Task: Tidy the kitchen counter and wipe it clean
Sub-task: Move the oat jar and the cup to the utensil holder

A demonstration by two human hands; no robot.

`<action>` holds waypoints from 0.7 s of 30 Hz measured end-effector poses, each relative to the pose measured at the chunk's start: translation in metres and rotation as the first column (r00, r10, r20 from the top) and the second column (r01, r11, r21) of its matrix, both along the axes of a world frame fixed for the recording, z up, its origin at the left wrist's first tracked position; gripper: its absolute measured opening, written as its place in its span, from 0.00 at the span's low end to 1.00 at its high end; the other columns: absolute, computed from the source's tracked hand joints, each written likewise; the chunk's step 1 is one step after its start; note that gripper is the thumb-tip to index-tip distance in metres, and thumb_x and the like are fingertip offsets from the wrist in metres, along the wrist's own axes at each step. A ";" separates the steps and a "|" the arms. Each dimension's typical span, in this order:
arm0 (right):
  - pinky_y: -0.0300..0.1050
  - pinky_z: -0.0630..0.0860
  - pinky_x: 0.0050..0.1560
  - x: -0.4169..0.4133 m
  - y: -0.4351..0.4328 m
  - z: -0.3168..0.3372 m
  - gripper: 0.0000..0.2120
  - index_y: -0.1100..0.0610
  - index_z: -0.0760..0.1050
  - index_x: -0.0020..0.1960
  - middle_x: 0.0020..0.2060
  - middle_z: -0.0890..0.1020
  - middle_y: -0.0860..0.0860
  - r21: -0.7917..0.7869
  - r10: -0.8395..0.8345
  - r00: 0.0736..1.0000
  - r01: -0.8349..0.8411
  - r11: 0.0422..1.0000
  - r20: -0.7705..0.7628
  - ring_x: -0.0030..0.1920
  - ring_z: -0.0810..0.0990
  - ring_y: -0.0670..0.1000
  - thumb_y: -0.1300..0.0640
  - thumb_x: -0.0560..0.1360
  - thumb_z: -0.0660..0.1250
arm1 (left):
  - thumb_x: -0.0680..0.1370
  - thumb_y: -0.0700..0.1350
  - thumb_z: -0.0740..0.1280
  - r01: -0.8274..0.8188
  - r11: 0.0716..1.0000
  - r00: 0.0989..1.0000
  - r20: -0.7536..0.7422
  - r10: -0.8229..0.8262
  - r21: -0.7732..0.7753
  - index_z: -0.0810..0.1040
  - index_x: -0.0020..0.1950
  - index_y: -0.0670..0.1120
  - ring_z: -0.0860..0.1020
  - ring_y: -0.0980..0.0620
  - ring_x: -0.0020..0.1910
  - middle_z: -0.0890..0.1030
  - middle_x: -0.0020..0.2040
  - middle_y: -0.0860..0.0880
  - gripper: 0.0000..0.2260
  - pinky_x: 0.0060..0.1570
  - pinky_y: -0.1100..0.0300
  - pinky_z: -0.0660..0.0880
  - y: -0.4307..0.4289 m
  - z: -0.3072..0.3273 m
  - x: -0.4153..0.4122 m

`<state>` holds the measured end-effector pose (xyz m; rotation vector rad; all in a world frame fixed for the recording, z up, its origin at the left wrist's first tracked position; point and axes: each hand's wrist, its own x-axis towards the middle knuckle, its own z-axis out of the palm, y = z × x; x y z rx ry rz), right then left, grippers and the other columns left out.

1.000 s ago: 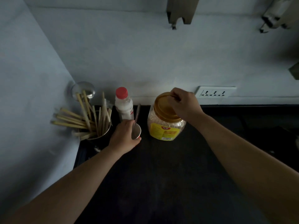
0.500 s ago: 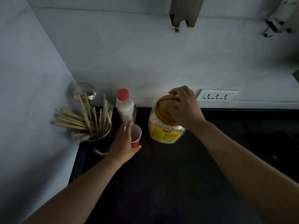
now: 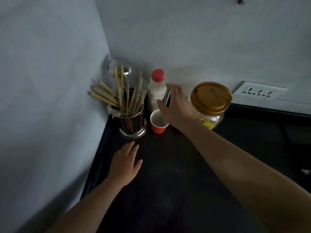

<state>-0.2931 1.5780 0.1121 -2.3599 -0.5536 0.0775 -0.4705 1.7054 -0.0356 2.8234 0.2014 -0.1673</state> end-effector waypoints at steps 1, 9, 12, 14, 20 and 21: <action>0.44 0.62 0.61 0.002 0.005 -0.007 0.29 0.60 0.57 0.71 0.69 0.64 0.57 -0.044 -0.037 0.998 0.035 0.998 -0.052 0.66 0.66 0.57 0.53 0.75 0.64 | 0.78 0.55 0.58 0.009 1.000 1.000 -0.004 -0.009 0.018 0.61 0.74 0.45 0.59 0.46 0.74 0.61 0.76 0.45 0.27 0.69 0.49 0.62 0.001 -0.006 -0.006; 0.41 0.62 0.47 0.027 0.028 -0.031 0.20 0.60 0.63 0.65 0.62 0.71 0.57 -0.031 -0.270 0.952 0.269 0.963 -0.144 0.56 0.72 0.55 0.60 0.74 0.63 | 0.78 0.57 0.53 -0.024 0.999 0.998 0.050 0.026 -0.025 0.59 0.75 0.49 0.55 0.50 0.75 0.60 0.76 0.48 0.26 0.71 0.48 0.57 0.004 -0.027 -0.016; 0.42 0.64 0.37 0.033 0.030 -0.034 0.10 0.59 0.70 0.56 0.50 0.77 0.54 0.003 -0.260 0.963 0.260 0.965 -0.073 0.44 0.71 0.49 0.61 0.74 0.63 | 0.78 0.57 0.53 -0.034 0.999 0.998 0.046 0.035 -0.030 0.59 0.74 0.50 0.54 0.51 0.75 0.60 0.76 0.49 0.26 0.70 0.48 0.56 0.004 -0.029 -0.016; 0.41 0.66 0.35 0.034 0.030 -0.034 0.07 0.57 0.73 0.53 0.45 0.78 0.52 0.021 -0.236 0.971 0.237 0.971 -0.042 0.41 0.73 0.49 0.61 0.75 0.62 | 0.78 0.57 0.53 -0.038 0.999 0.998 0.042 0.039 -0.023 0.59 0.74 0.50 0.53 0.52 0.75 0.60 0.76 0.49 0.26 0.70 0.49 0.55 0.004 -0.030 -0.016; 0.38 0.74 0.43 0.012 0.012 -0.023 0.07 0.54 0.77 0.51 0.42 0.80 0.46 0.109 -0.111 0.993 0.113 0.988 -0.031 0.43 0.78 0.45 0.61 0.74 0.66 | 0.78 0.58 0.54 -0.055 0.998 0.997 0.042 0.057 -0.043 0.59 0.74 0.51 0.52 0.53 0.74 0.60 0.76 0.50 0.25 0.71 0.50 0.54 0.005 -0.032 -0.017; 0.35 0.74 0.43 0.009 0.009 -0.018 0.06 0.54 0.78 0.50 0.42 0.81 0.46 0.123 -0.084 0.996 0.085 0.989 -0.018 0.42 0.78 0.43 0.60 0.74 0.67 | 0.78 0.58 0.54 -0.057 0.997 0.997 0.041 0.059 -0.044 0.59 0.74 0.51 0.52 0.53 0.74 0.60 0.76 0.50 0.25 0.71 0.50 0.54 0.005 -0.032 -0.017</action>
